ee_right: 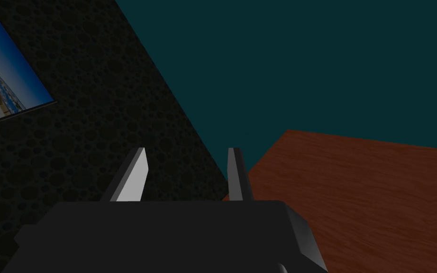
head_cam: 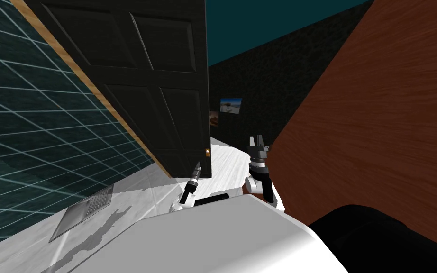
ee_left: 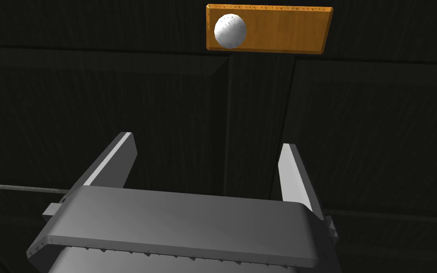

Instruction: Push the door open

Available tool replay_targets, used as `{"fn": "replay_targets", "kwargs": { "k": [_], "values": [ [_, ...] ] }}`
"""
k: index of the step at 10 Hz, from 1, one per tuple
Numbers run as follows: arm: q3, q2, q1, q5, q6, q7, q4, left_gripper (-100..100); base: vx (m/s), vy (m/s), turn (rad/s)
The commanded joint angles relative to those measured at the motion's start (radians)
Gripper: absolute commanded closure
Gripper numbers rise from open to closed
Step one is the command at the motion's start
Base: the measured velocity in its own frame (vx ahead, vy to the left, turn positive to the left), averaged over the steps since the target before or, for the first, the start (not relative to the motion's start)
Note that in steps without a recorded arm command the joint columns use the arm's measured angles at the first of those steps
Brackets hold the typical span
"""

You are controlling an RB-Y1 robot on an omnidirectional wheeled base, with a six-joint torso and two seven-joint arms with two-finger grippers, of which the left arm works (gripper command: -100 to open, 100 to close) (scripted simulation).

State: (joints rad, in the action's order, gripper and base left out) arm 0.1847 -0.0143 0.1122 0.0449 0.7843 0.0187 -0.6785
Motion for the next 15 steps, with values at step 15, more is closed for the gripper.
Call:
{"fn": "replay_targets", "kwargs": {
  "k": [15],
  "values": [
    [-0.027, -0.025, 0.005, -0.012, 0.029, -0.035, 0.022, -100, 0.145, -0.043, -0.01]
  ]
}}
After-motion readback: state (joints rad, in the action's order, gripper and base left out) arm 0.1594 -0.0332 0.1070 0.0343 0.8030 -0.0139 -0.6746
